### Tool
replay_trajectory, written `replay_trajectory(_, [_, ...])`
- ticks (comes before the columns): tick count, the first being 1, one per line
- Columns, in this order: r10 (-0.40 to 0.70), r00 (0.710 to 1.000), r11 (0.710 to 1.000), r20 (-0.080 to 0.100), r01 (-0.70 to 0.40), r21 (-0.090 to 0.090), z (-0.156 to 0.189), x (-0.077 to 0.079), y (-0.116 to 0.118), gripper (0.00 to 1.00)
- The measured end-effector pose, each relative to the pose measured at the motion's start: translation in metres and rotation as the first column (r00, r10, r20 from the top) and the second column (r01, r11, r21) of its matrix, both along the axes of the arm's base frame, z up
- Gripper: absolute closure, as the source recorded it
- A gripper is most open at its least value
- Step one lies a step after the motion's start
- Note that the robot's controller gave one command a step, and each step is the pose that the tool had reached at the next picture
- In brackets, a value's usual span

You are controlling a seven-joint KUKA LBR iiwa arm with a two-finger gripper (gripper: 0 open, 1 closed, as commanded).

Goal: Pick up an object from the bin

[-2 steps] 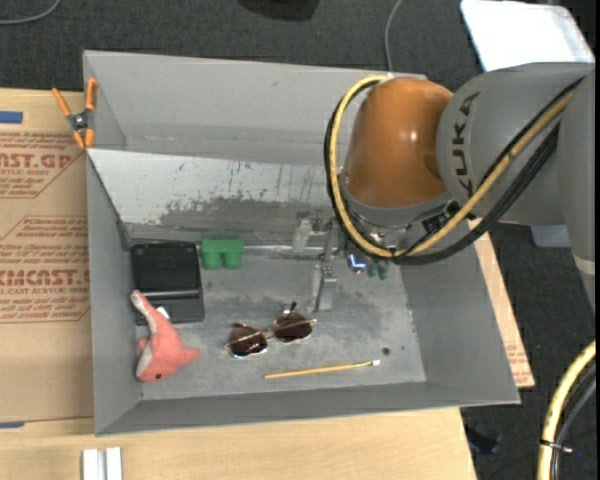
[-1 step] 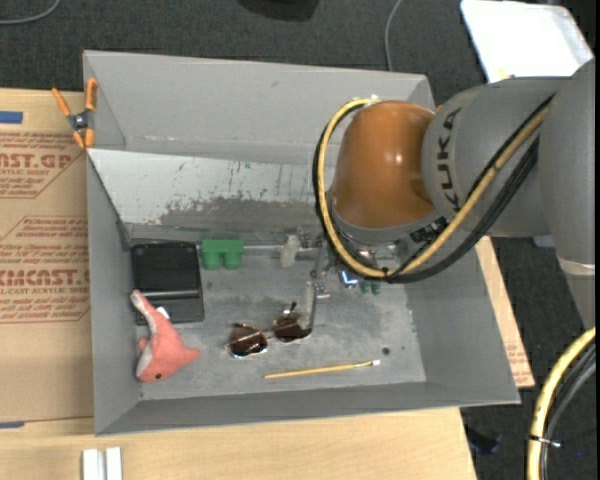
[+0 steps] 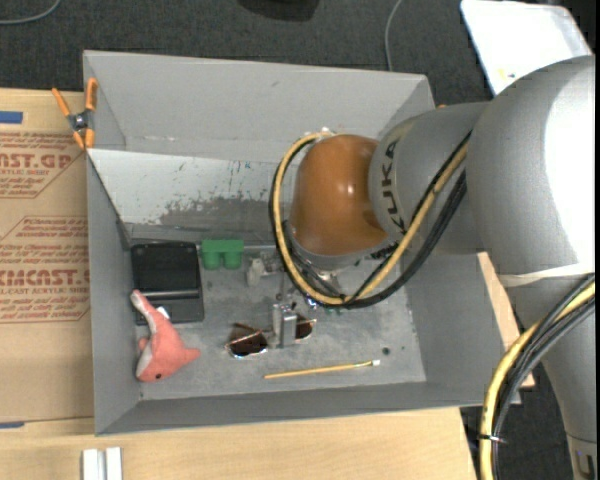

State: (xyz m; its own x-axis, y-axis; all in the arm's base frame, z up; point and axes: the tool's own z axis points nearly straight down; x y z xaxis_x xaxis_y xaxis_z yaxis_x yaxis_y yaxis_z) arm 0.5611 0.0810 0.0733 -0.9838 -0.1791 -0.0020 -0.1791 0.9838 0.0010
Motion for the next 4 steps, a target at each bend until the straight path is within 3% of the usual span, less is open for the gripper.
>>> replay_trajectory(1, [0.128,0.992,0.992,0.005,-0.128,-0.001,-0.002,-0.023,0.002,0.00])
replay_trajectory(2, [-0.163,0.987,0.987,-0.001,0.163,0.002,0.035,-0.053,-0.014,0.00])
replay_trajectory(3, [-0.277,0.961,0.961,0.000,0.277,0.002,0.060,-0.070,-0.023,0.00])
replay_trajectory(4, [0.004,1.000,1.000,0.004,-0.004,0.002,0.016,-0.065,-0.007,0.00])
